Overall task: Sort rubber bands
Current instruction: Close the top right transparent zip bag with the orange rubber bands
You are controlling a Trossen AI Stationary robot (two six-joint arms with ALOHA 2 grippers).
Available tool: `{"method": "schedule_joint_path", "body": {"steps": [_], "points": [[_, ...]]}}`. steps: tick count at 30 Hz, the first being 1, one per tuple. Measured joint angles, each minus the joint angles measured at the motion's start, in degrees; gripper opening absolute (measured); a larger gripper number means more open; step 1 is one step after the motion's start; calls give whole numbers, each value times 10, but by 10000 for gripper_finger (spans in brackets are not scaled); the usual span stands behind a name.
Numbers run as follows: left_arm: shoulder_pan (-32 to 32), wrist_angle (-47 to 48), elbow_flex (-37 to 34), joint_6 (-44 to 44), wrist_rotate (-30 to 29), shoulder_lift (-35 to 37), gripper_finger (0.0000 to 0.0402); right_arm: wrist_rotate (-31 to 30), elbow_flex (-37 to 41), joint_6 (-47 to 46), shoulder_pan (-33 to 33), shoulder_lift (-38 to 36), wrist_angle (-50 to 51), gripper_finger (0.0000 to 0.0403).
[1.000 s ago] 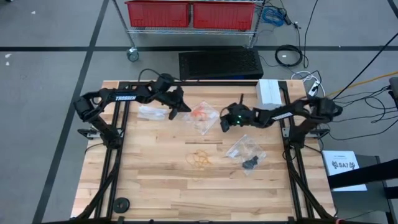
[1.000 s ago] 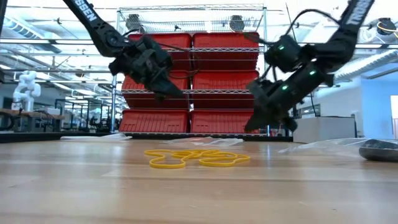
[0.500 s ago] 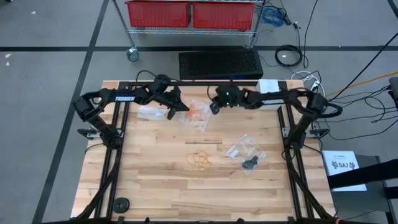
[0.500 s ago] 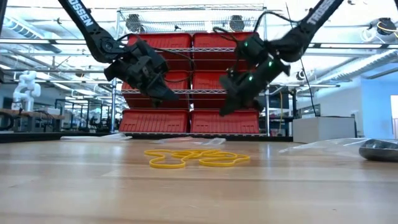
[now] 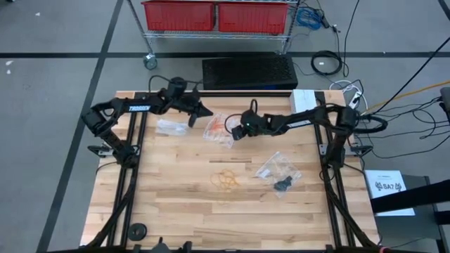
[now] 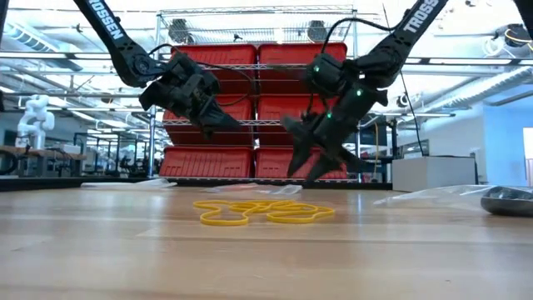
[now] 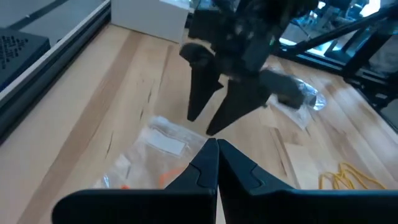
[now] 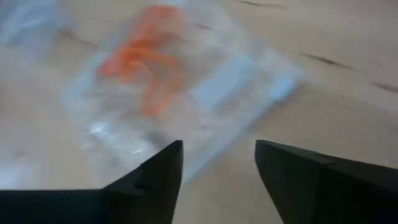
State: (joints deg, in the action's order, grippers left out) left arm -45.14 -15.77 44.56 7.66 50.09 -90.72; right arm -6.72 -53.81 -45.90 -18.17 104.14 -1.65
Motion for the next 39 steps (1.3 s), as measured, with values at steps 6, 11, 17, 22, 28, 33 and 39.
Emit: {"method": "schedule_joint_path", "body": {"steps": [6,11,17,22,28,33,39], "points": [[-14,-6,0,-13,7,0,5,-29,0,-69,1,36,-30,217],[-18,-27,0,-24,7,0,5,-60,0,-41,5,65,-106,178],[-26,-68,0,-55,7,0,5,-76,0,59,6,65,-100,31],[-32,-96,0,-79,7,0,6,-91,0,186,3,35,-99,13],[-25,-95,0,-88,11,0,6,-81,0,364,2,-52,-63,3],[4,-99,0,-84,10,0,7,-79,0,465,8,-129,-37,1],[57,-121,0,-54,-48,0,53,-45,0,506,19,-185,-20,1]]}}
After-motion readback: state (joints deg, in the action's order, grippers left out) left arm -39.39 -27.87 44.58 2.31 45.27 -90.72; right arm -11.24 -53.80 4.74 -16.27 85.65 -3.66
